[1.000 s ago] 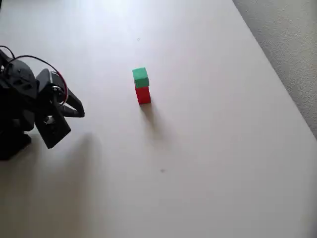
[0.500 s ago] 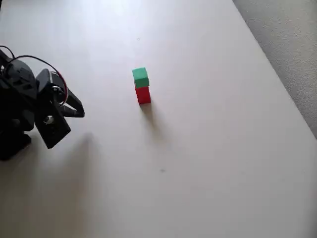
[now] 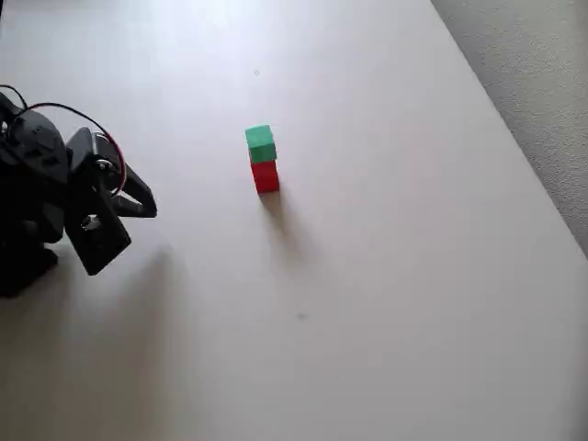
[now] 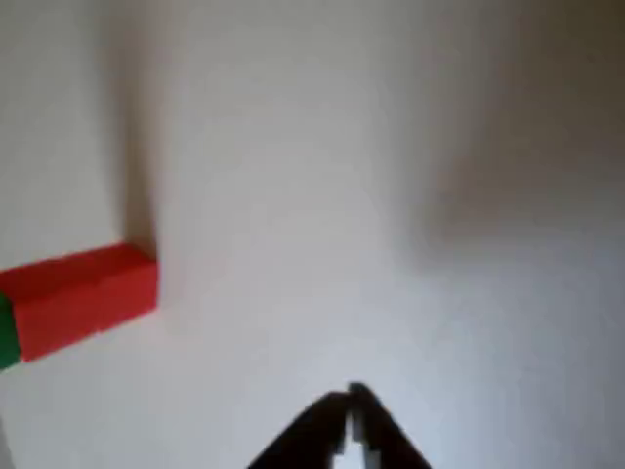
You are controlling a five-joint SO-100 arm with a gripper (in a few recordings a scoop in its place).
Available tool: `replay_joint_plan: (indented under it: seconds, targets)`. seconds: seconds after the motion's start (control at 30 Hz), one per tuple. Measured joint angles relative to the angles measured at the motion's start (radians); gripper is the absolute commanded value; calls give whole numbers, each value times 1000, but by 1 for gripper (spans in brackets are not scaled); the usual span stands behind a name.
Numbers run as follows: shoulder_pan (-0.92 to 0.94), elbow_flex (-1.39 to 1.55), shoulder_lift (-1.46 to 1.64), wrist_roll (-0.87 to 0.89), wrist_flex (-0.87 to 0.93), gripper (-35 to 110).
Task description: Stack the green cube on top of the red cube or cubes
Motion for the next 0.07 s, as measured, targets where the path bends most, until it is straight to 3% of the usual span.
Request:
replay_joint_plan:
  seconds: [0.07]
  targets:
    - [0,0,0,0,0,-2]
